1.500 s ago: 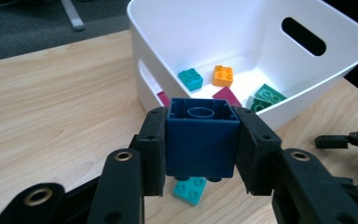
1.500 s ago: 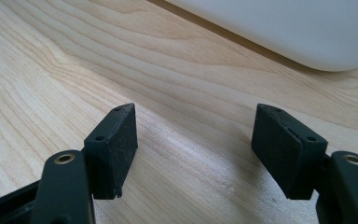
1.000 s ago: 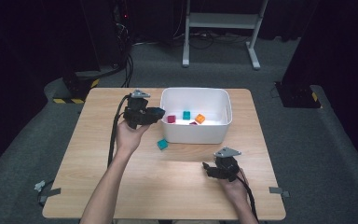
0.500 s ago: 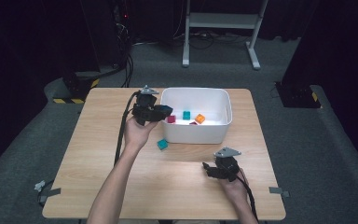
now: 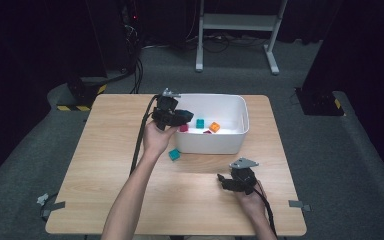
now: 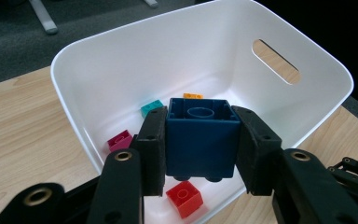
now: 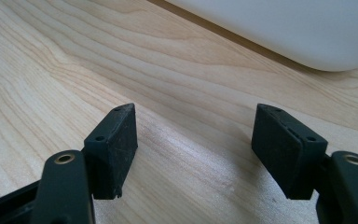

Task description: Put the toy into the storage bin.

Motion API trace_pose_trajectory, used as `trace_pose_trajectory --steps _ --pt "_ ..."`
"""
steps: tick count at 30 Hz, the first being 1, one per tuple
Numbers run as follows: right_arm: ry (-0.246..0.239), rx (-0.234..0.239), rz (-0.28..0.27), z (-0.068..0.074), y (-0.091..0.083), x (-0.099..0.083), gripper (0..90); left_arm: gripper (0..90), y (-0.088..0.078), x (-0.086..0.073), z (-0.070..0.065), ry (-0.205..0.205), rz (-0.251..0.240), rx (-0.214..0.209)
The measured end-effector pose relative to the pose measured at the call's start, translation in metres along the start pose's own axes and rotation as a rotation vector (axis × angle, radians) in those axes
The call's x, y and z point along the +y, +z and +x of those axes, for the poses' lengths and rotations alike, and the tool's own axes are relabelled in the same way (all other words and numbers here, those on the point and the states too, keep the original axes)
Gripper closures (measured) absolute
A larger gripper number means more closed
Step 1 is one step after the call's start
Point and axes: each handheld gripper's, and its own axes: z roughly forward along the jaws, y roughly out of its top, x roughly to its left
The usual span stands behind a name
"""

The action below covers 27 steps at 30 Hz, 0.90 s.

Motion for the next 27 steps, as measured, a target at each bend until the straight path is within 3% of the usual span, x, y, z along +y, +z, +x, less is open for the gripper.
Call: trace_pose_trajectory --steps 8,10,15,19,27 --pt "0.001 0.0 0.001 0.0 0.0 0.0 31.2 57.1 0.01 0.001 -0.001 -0.031 -0.006 -0.017" --pt "0.001 0.0 0.001 0.0 0.0 0.0 31.2 56.3 0.013 0.001 -0.003 -0.019 -0.001 -0.005" --pt "0.001 0.0 0.001 0.0 0.0 0.0 31.2 47.3 0.016 0.002 -0.006 -0.015 -0.007 -0.001" --pt "0.0 0.0 0.0 0.0 0.0 0.0 31.1 44.8 0.014 0.0 -0.007 0.01 -0.004 0.014" --pt "0.0 0.001 0.0 0.0 0.0 0.0 31.1 39.9 0.0 -0.006 -0.004 0.013 -0.025 0.04"
